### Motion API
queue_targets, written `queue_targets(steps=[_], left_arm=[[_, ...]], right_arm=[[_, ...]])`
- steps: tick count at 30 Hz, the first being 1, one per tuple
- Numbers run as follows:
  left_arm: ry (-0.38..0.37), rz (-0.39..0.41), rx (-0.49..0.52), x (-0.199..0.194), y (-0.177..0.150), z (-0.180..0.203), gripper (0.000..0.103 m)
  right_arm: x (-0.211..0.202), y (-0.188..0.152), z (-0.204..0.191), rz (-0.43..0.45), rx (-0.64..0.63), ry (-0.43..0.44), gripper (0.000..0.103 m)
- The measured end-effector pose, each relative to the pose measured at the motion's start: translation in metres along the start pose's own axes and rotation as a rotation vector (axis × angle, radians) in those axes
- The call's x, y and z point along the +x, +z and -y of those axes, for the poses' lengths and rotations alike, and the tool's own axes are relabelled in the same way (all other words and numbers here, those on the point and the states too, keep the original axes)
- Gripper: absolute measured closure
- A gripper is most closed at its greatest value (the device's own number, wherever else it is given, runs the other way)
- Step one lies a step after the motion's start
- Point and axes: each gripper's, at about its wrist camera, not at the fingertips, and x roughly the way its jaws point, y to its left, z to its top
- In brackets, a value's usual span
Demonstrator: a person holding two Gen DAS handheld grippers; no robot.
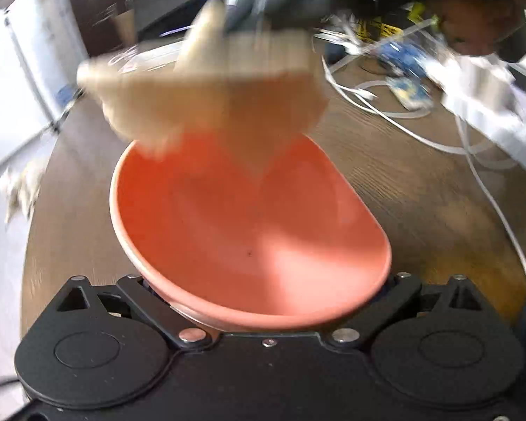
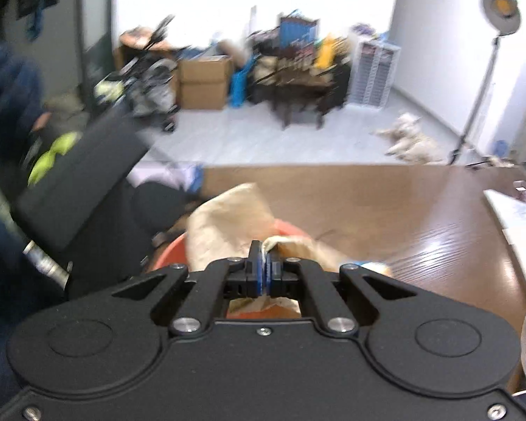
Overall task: Clean bowl
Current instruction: 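Wipe the bowl interior once more with the cloth in the right gripper, then open the right gripper to drop the cloth on the table while the left gripper holds the bowl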
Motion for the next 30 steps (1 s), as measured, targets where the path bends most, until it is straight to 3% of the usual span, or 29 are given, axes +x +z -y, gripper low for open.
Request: queue_targets(steps=[4, 8, 13, 14, 15, 16, 17, 18, 21, 25, 30], left_arm=[[0.027, -0.005, -0.078, 0.010, -0.009, -0.001, 0.007], [0.058, 0.000, -0.157, 0.019, -0.016, -0.002, 0.007], [0.115, -0.021, -0.138, 0.018, -0.013, 0.005, 0.003], [0.134, -0.027, -0.125, 0.016, -0.012, 0.009, 0.003], [0.149, -0.035, -0.112, 0.013, -0.012, 0.014, 0.003], [0.164, -0.034, -0.102, 0.009, -0.014, 0.016, 0.002], [0.177, -0.033, -0.093, 0.005, -0.015, 0.019, 0.001], [0.175, -0.036, -0.088, 0.002, -0.016, 0.021, 0.000], [0.156, -0.039, -0.079, -0.015, -0.018, 0.022, 0.000], [0.212, -0.032, -0.016, -0.033, -0.017, 0.024, 0.000], [0.163, -0.045, -0.099, -0.064, -0.007, 0.011, 0.000]], right_arm=[[-0.004, 0.007, 0.056, 0.025, 0.108, -0.161, 0.101], [0.045, -0.002, 0.111, -0.075, 0.164, -0.299, 0.100], [0.091, -0.028, 0.152, -0.172, 0.249, -0.336, 0.099], [0.102, -0.032, 0.160, -0.191, 0.285, -0.336, 0.092], [0.113, -0.032, 0.163, -0.199, 0.304, -0.344, 0.071], [0.122, -0.037, 0.169, -0.204, 0.325, -0.365, 0.061], [0.126, -0.042, 0.174, -0.208, 0.343, -0.379, 0.037], [0.127, -0.046, 0.179, -0.217, 0.363, -0.387, 0.024], [0.128, -0.054, 0.179, -0.221, 0.411, -0.407, 0.024], [0.117, -0.061, 0.170, -0.220, 0.396, -0.441, 0.024], [0.070, -0.056, 0.123, -0.189, 0.363, -0.463, 0.021]])
